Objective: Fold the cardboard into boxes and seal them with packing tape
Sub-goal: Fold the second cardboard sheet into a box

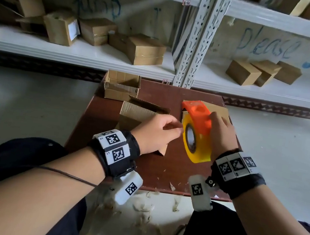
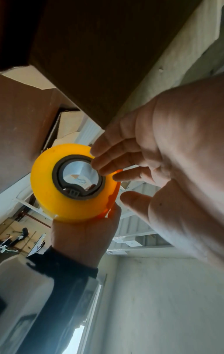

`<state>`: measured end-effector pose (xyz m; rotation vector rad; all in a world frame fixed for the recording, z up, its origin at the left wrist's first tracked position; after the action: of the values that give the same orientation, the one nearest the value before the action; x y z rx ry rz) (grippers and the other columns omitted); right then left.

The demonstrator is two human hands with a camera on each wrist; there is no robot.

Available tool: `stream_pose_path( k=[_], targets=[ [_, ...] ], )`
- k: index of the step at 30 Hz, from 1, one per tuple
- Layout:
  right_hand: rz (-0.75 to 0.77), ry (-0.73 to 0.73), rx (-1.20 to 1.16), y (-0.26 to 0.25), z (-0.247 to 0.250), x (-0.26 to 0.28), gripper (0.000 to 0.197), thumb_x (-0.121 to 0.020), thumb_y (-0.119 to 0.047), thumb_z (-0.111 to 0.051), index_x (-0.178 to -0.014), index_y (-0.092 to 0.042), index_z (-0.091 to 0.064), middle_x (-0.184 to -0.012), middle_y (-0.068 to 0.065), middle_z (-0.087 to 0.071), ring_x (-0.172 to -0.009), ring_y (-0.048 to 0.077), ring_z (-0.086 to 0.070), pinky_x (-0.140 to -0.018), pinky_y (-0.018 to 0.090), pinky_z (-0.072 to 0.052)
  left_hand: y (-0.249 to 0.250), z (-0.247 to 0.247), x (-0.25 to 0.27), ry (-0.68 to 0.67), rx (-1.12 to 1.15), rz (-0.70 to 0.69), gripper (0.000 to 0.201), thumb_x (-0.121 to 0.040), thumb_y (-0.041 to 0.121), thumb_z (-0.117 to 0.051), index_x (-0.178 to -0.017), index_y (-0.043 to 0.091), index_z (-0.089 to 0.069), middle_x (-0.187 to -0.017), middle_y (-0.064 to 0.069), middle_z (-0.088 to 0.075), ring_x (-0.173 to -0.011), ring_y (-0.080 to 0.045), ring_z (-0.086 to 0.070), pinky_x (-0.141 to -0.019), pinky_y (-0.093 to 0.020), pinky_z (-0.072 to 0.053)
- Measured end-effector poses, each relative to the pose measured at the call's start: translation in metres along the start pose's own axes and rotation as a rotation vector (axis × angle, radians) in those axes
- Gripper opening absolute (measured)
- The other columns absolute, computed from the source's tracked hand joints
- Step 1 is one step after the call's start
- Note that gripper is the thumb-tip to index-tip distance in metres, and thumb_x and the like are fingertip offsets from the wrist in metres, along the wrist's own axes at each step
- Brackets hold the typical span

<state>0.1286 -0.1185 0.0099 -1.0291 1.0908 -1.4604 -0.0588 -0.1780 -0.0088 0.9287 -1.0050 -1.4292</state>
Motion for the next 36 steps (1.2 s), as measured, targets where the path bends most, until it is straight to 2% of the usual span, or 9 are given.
stream_pose_path(
  k=[3, 8, 11, 15, 19, 23, 26, 29, 36],
  targets=[
    [0.095, -0.046, -0.007, -0.018, 0.0, 0.019, 0.04, -0.096, -0.049, -0.067, -0.12, -0.017, -0.072, -0.093, -0.009, -0.07, -0.081, 0.005, -0.067, -0.065, 0.017, -0.048, 0.014, 0.014, 0.008, 0.112, 0.05, -0.015, 0.024, -0.087, 0.049, -0.067, -0.101, 0.03, -0.073, -0.09, 0.019, -0.073, -0.09, -0.011, -0.071, -0.096, -0.052, -0.056],
    [0.149, -0.188, -0.075, -0.038, -0.008, 0.05, 0.059, -0.081, -0.063, -0.078, -0.12, -0.019, -0.073, -0.102, 0.002, -0.08, -0.088, 0.017, -0.078, -0.082, 0.038, -0.063, 0.025, 0.038, 0.019, 0.447, 0.143, 0.014, 0.088, -0.071, 0.076, -0.065, -0.141, 0.023, -0.057, -0.092, 0.031, -0.067, -0.106, -0.016, -0.069, -0.095, -0.051, -0.057],
    [0.2, -0.235, -0.106, -0.052, -0.014, 0.068, 0.041, -0.09, -0.043, -0.078, -0.12, -0.015, -0.073, -0.102, 0.003, -0.08, -0.084, 0.011, -0.077, -0.068, 0.026, -0.061, 0.038, 0.045, 0.028, 0.439, 0.253, 0.001, 0.07, -0.076, 0.078, -0.065, -0.118, 0.022, -0.072, -0.105, 0.01, -0.076, -0.105, -0.014, -0.069, -0.102, -0.044, -0.054],
    [0.152, -0.28, -0.096, -0.057, -0.034, 0.079, 0.024, -0.096, -0.029, -0.07, -0.118, -0.019, -0.074, -0.105, 0.002, -0.077, -0.09, 0.017, -0.074, -0.071, 0.027, -0.055, 0.039, 0.052, 0.045, 0.374, 0.341, -0.008, 0.051, -0.091, 0.06, -0.067, -0.103, 0.011, -0.077, -0.11, -0.022, -0.073, -0.09, -0.024, -0.07, -0.086, -0.038, -0.054],
    [0.112, -0.288, -0.015, -0.06, -0.056, 0.083, 0.017, -0.096, -0.038, -0.069, -0.103, -0.023, -0.076, -0.093, -0.001, -0.076, -0.079, 0.013, -0.071, -0.062, 0.023, -0.052, 0.028, 0.067, 0.057, 0.357, 0.353, 0.034, 0.041, -0.093, 0.048, -0.071, -0.105, 0.01, -0.078, -0.111, -0.018, -0.074, -0.089, -0.015, -0.069, -0.08, -0.03, -0.055],
    [0.191, -0.322, 0.072, -0.063, -0.073, 0.082, 0.045, -0.088, -0.061, -0.072, -0.086, -0.016, -0.078, -0.068, -0.004, -0.073, -0.057, 0.006, -0.064, -0.056, 0.022, -0.052, 0.024, 0.085, 0.057, 0.399, 0.418, 0.03, 0.033, -0.103, 0.048, -0.054, -0.088, 0.036, -0.082, -0.096, 0.008, -0.079, -0.096, -0.012, -0.072, -0.096, -0.038, -0.053],
    [0.175, -0.333, 0.133, -0.06, -0.081, 0.078, 0.054, -0.085, -0.068, -0.071, -0.082, -0.015, -0.079, -0.064, -0.003, -0.072, -0.055, 0.008, -0.063, -0.058, 0.024, -0.05, 0.016, 0.092, 0.056, 0.408, 0.451, 0.041, 0.042, -0.104, 0.054, -0.05, -0.104, 0.024, -0.079, -0.102, 0.003, -0.079, -0.097, -0.017, -0.074, -0.093, -0.038, -0.056],
    [0.162, -0.359, 0.204, -0.058, -0.086, 0.078, 0.057, -0.086, -0.069, -0.069, -0.08, -0.013, -0.078, -0.059, -0.004, -0.069, -0.051, 0.006, -0.059, -0.052, 0.02, -0.046, 0.01, 0.093, 0.059, 0.386, 0.492, 0.167, 0.061, -0.101, 0.07, -0.034, -0.087, 0.026, -0.075, -0.079, 0.004, -0.076, -0.069, -0.011, -0.072, -0.071, -0.029, -0.055],
    [0.202, -0.432, 0.259, -0.056, -0.089, 0.078, 0.049, -0.088, -0.065, -0.069, -0.081, -0.018, -0.079, -0.067, -0.005, -0.075, -0.057, 0.004, -0.066, -0.059, 0.023, -0.05, 0.0, 0.097, 0.054, 0.438, 0.573, 0.263, 0.052, -0.101, 0.066, -0.041, -0.088, 0.027, -0.074, -0.079, 0.004, -0.076, -0.07, -0.012, -0.073, -0.076, -0.034, -0.055]
  ],
)
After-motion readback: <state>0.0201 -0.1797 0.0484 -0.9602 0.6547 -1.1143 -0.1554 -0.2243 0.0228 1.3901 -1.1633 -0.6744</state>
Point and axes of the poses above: each hand's wrist, its own x-axis away from the middle knuckle, its own z-axis out of the back of the hand, y = z × x, the point moved 2 cm from there along -x, towards the middle knuckle
